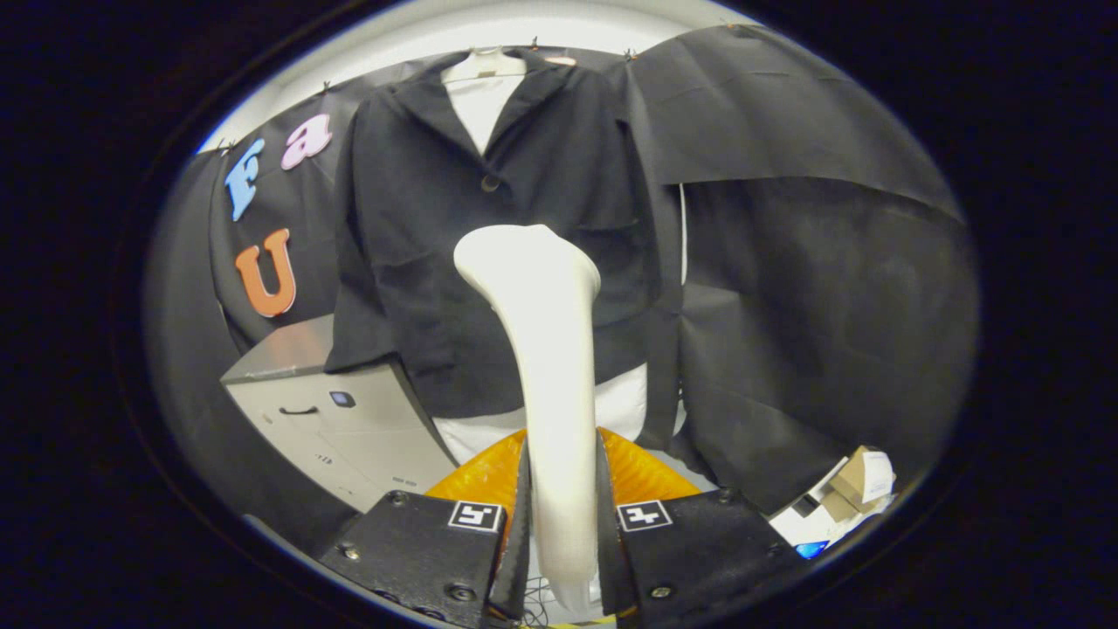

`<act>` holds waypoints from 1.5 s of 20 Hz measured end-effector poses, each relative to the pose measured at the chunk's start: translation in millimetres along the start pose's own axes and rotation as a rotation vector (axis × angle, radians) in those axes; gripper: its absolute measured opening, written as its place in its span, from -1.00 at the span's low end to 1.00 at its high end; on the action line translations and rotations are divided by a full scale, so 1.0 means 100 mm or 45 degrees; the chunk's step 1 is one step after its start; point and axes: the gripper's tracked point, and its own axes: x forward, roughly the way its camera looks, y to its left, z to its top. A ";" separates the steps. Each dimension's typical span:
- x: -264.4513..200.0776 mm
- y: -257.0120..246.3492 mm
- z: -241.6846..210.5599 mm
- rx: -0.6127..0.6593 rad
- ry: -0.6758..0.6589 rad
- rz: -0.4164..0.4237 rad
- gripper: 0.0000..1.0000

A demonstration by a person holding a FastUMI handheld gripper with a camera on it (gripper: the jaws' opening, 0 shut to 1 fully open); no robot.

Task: Iron the clothes twice with a garment steamer, once on the left side and once on the right side.

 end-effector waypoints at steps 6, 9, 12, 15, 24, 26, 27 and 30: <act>-0.16 -0.34 0.86 0.062 -0.137 -0.002 -0.31; -0.09 -0.36 1.28 0.066 -0.183 0.026 -0.30; 0.04 -0.31 1.73 0.057 -0.234 0.051 -0.30; 0.21 -0.21 2.10 0.050 -0.267 0.079 -0.30; 0.78 0.08 2.46 0.008 -0.266 0.095 -0.31; 0.81 0.09 2.41 -0.030 -0.271 0.078 -0.31; 0.82 0.11 2.39 -0.044 -0.268 0.077 -0.31; 0.84 0.12 2.30 -0.074 -0.261 0.067 -0.31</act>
